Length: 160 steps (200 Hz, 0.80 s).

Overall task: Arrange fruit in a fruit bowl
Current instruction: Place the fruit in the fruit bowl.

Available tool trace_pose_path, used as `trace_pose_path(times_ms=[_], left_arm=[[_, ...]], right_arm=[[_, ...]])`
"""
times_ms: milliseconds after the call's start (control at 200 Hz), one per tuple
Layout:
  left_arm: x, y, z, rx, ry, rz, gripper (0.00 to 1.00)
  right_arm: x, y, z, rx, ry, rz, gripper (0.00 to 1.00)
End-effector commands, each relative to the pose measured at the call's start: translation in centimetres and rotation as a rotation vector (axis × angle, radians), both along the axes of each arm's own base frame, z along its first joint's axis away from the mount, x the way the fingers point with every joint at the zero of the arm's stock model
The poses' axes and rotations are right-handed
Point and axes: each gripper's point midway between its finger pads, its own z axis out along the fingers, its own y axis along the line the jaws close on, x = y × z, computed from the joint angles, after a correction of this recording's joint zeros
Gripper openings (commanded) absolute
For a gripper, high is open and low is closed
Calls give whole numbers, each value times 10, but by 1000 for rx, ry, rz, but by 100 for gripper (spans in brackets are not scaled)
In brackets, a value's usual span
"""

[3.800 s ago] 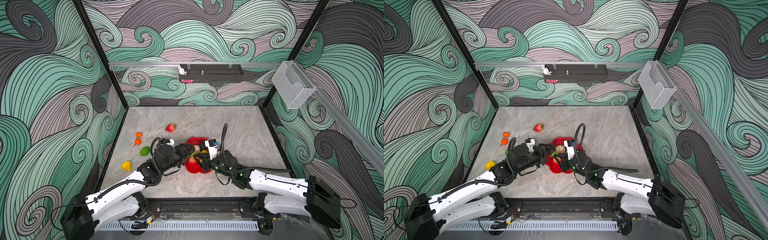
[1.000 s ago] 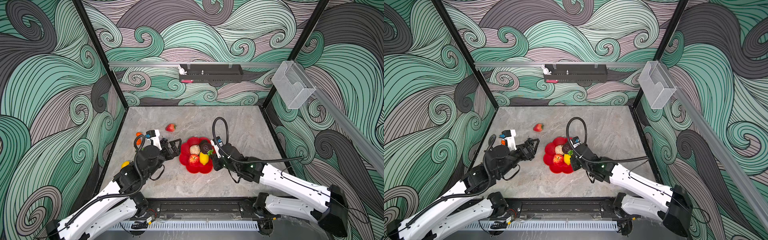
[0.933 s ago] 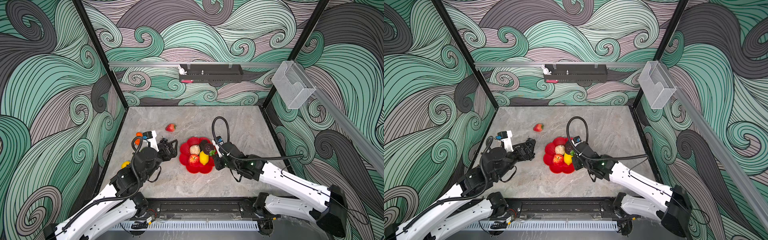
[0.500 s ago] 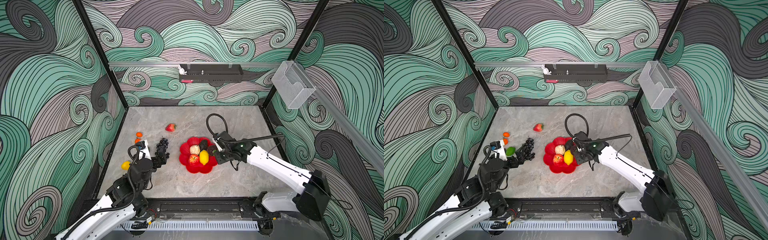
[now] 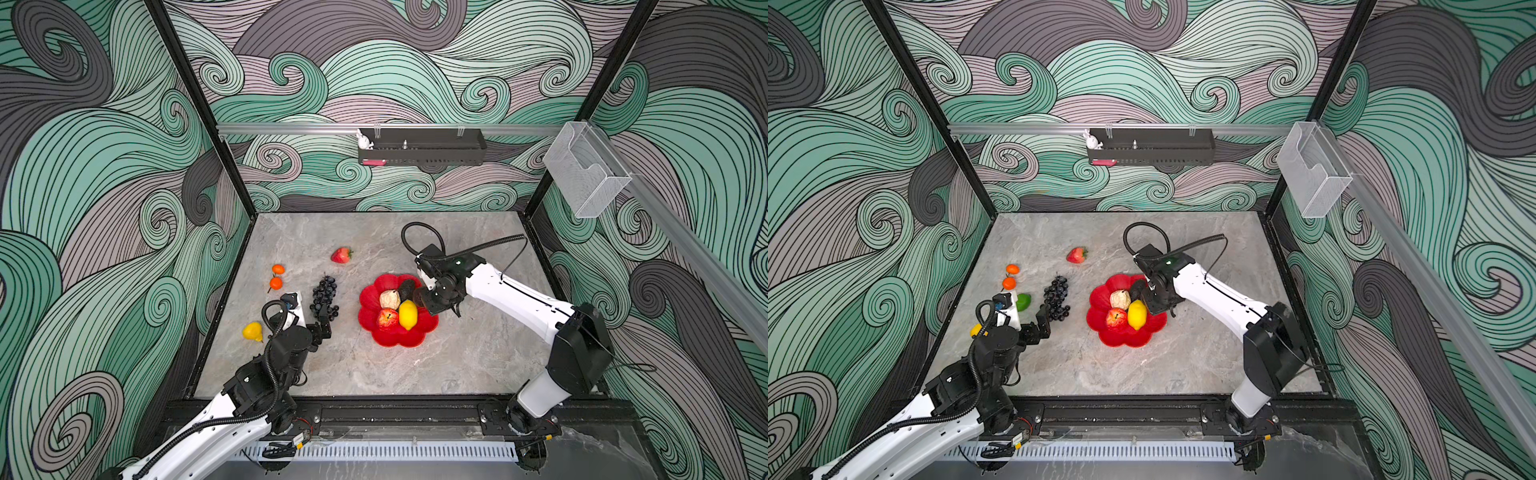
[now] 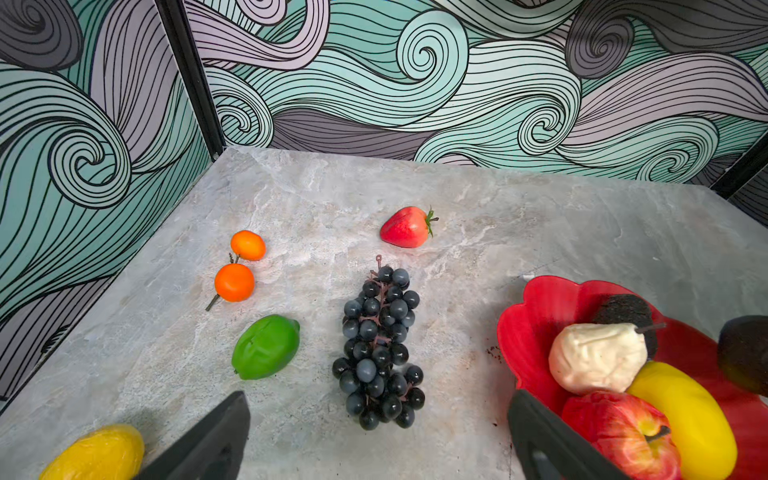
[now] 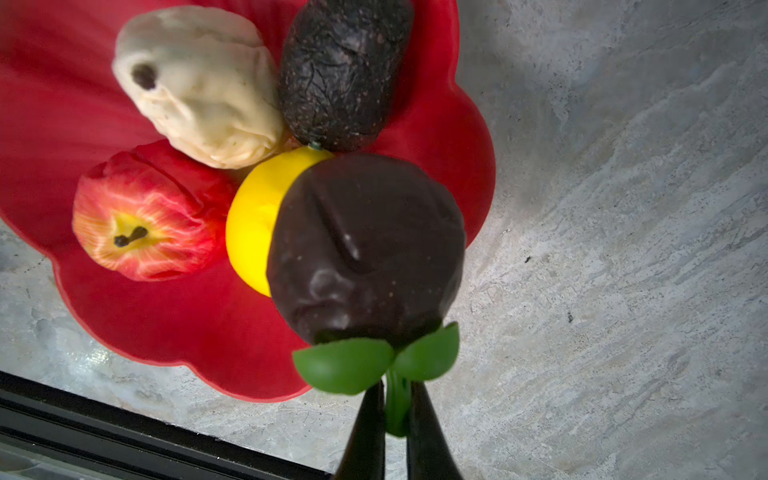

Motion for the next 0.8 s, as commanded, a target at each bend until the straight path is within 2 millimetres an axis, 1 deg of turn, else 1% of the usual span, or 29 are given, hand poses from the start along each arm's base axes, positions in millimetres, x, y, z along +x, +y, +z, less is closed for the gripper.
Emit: trace_pose_path(times_ms=[0,255,445,550,796], left_arm=[[1,10,8,24,-43,41,98],[-2,12,10,12,-64,38,99],[-2,10,10,8,-64,29,99],[-2,10,9,9,-63,29,99],[-1,9,9,7,-61,23,99]], right_arm=[[-2,-8,-2,-50,44,11,0],[5,-6,-10,-74,79,1,0],[9,-11,-17,-93,91,-18,0],[8,-13,-23,-106,112,-20,0],[10,-11,-28,-108,124,-22,1]])
